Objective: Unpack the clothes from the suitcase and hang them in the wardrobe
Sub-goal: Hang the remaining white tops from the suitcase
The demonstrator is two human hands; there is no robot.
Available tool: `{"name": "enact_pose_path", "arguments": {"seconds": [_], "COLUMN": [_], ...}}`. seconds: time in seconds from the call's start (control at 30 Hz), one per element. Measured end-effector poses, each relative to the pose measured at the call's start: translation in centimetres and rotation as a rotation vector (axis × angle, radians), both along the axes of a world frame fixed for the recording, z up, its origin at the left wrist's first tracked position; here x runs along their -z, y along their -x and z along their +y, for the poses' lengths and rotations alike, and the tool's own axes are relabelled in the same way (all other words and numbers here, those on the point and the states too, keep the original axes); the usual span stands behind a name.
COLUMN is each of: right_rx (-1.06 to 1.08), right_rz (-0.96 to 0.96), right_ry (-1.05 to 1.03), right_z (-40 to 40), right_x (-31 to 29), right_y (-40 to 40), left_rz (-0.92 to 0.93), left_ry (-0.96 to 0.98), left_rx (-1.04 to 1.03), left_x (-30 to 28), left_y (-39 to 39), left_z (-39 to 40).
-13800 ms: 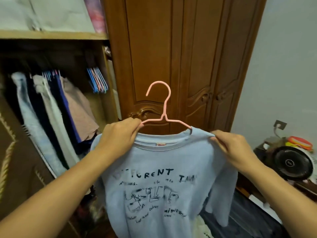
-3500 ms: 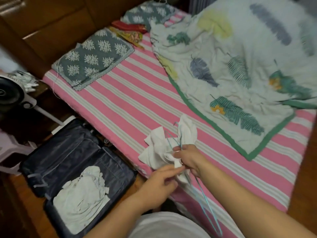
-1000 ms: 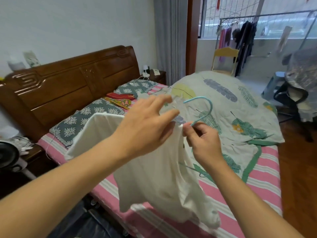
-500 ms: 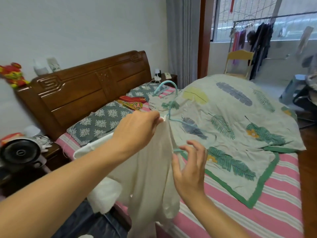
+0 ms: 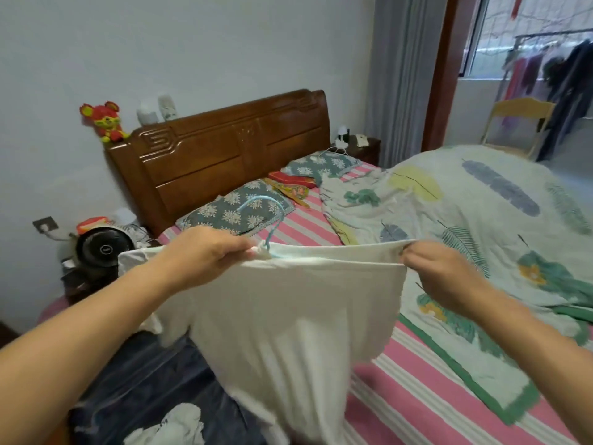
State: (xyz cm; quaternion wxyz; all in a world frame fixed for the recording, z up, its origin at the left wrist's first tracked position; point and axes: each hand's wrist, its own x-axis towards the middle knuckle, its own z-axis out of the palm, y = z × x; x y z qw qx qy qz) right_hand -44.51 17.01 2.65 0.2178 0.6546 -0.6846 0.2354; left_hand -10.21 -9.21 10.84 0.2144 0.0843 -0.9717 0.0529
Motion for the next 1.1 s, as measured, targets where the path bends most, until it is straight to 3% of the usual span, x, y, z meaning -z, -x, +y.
{"name": "enact_pose_path", "arguments": {"seconds": [0.07,0.17,0.33,0.4,0.57,0.67,0.73,0.93,1.1], "right_rx": [-0.110,-0.248,-0.001,-0.008,-0.286,-0.260,-0.270,-0.462,-0.498], "right_rz": [0.021,-0.131,-0.179,-0.136,0.016,-0.089,-0.156,-0.130,-0.251], "right_ry": [0.144,0.275,-0.128,-0.092,0.062,0.102,0.152,0.235,0.286], "right_z": [-2.1,-6.2,-10.2,-12.0,-16.1,-18.0,-19.7,-26.0,-30.7], "right_x": [-2.3,-5.7,-6.8,-7.6,-11.6,-11.7,-11.5,-13.8,-11.5], "right_y": [-2.4,-7.7,-8.1,-10.0,-17.2,-16.6,-17.4,-27.5,-30.8], "left_rz": [0.067,0.216,0.424,0.417,0.301,0.318,0.326,0.236,0.327], "left_ry": [0.039,-0.124,-0.235,-0.183,-0.082,0.036,0.014,0.039,0.178], "left_rx": [-0.051,-0.152,-0.178,-0.169,-0.211,-0.418,-0.545,-0.678,-0.934], "left_x": [0.2,-0.3,-3.5,-4.4,-4.8,-4.2,-4.0,-6.1,-6.4], "left_y": [-0.1,-0.4,-2.7,-2.9,-5.9,-14.6,-19.4,-23.0,-32.3], "left_z": [-0.1,0.4,0.1,0.3,0.9,-1.6,-2.3,-4.0,-4.1]}}
